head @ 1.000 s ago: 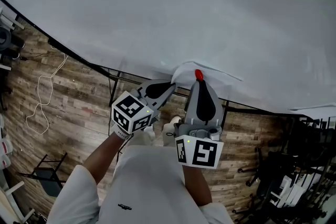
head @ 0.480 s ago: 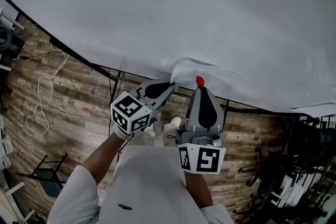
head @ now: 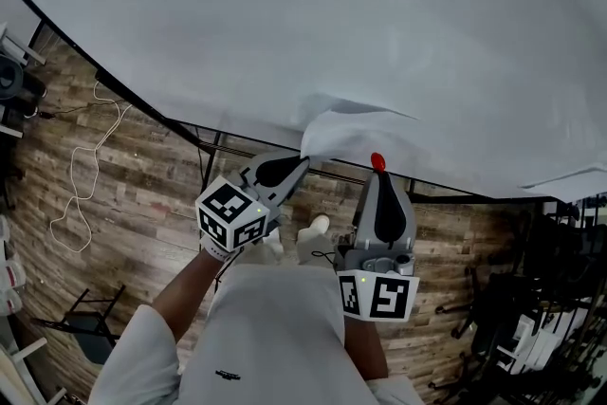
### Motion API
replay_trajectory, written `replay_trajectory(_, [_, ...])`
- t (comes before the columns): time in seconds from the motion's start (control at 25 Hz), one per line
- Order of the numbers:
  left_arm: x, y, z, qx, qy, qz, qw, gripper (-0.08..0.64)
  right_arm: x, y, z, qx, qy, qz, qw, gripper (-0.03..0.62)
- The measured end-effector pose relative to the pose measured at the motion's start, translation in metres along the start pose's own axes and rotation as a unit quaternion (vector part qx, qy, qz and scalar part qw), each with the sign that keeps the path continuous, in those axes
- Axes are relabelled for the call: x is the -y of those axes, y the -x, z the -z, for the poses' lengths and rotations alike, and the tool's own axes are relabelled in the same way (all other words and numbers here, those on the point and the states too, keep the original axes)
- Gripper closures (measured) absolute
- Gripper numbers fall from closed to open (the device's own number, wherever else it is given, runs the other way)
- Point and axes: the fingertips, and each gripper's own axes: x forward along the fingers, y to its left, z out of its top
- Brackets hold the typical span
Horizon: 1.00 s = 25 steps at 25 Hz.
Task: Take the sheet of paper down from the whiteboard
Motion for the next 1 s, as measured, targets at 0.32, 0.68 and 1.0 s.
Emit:
replay_trajectory(0.32, [0.007,0.03,-0.005,0.013,-0.005,-0.034,0.9993,0.554,0.027,0.02,-0.002,0.008,0.02,0.023,1.0,0.571])
replay_trajectory(0.68, [0.015,0.069,-0.02,0.051,-0.008,-0.083,0.9952,0.554,0.05,0.043,-0.006,0.01,0.04,0.033,0.999,0.569])
replay_trajectory(1.0, [0.024,0.102,-0.036,0.088,-0.003,-0.118,0.9891,0.554,0.057,0.06,0.004,-0.001,0.049,0.034,0.998,0.569])
